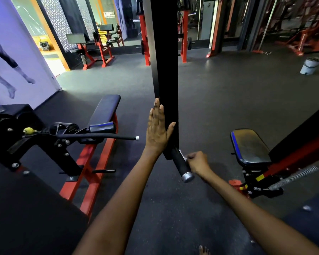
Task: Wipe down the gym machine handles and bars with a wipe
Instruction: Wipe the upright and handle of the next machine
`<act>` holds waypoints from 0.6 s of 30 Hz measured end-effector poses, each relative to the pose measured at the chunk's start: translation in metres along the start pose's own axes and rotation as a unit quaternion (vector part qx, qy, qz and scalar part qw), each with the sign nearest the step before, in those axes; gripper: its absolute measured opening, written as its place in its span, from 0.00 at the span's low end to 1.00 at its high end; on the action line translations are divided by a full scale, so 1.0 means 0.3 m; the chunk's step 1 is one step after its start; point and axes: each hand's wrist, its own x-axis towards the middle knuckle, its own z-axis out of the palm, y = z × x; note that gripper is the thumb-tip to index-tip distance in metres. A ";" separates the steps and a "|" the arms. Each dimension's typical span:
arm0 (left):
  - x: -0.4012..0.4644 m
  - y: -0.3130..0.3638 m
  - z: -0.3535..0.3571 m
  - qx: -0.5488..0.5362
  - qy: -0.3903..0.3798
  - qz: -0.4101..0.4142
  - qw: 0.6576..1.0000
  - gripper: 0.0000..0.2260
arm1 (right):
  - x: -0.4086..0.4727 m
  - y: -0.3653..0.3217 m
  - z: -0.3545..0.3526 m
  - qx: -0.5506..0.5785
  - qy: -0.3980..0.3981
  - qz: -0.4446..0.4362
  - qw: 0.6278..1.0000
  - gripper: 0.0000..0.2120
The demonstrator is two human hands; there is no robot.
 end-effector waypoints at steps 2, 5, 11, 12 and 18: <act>0.000 -0.004 0.003 -0.001 0.003 0.002 1.000 0.31 | -0.006 -0.050 -0.012 0.025 0.062 -0.087 0.994 0.08; 0.004 0.000 0.004 -0.002 0.006 0.000 1.000 0.32 | -0.045 -0.126 -0.003 -0.037 0.017 -0.292 0.956 0.11; 0.002 0.001 0.004 0.002 0.006 0.000 1.000 0.32 | 0.016 -0.023 -0.004 0.053 -0.024 -0.010 0.998 0.10; -0.002 0.000 0.007 0.002 0.006 0.000 1.000 0.32 | 0.018 -0.024 -0.003 0.110 -0.056 0.026 0.992 0.10; -0.006 0.000 0.012 -0.013 0.009 -0.007 1.000 0.31 | -0.046 -0.084 0.017 -0.085 0.016 -0.204 0.975 0.13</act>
